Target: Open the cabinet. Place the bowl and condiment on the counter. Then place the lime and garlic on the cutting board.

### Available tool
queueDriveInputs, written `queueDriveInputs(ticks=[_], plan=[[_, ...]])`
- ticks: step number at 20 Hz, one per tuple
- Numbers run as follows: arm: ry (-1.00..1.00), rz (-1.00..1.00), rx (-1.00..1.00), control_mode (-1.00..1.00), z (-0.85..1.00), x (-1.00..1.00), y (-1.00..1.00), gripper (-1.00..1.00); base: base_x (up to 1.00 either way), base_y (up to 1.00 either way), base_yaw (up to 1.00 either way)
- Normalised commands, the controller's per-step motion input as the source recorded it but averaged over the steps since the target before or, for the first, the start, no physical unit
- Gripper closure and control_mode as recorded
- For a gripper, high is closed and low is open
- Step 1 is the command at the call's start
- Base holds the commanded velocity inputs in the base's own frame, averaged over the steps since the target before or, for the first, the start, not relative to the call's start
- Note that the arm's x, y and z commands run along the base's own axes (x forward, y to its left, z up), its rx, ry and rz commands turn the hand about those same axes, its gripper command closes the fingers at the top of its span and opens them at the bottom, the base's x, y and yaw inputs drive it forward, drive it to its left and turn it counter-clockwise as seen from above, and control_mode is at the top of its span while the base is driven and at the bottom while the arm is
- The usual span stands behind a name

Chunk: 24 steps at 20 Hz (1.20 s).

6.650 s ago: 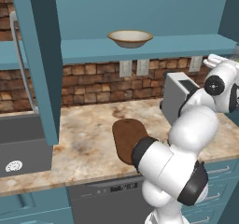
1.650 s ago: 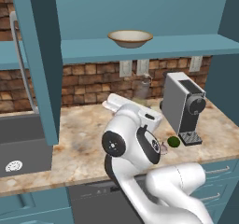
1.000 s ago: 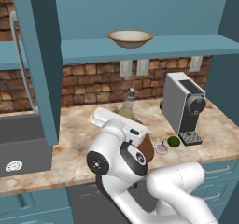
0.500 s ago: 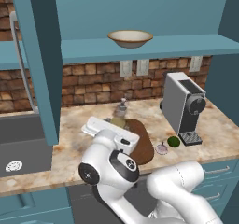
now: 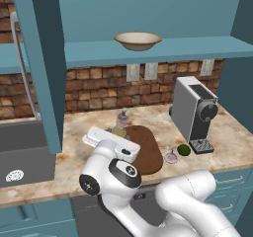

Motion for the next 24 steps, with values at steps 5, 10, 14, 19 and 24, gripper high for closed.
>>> queueDriveInputs(ticks=[5,10,14,19,24], plan=[[0.0,0.0,0.0,-1.0,-0.25,0.23,0.2,1.0,0.0,0.0,0.0],[0.0,0.0,0.0,-1.0,-0.26,0.24,0.21,1.0,0.0,0.0,0.0],[0.0,0.0,0.0,-1.0,-0.25,0.2,0.2,1.0,0.0,0.0,0.0],[-0.01,0.0,0.0,-1.0,-0.26,0.18,0.17,1.0,0.0,0.0,0.0],[-0.03,0.0,0.0,-1.0,-0.26,0.21,0.14,1.0,0.0,0.0,0.0]])
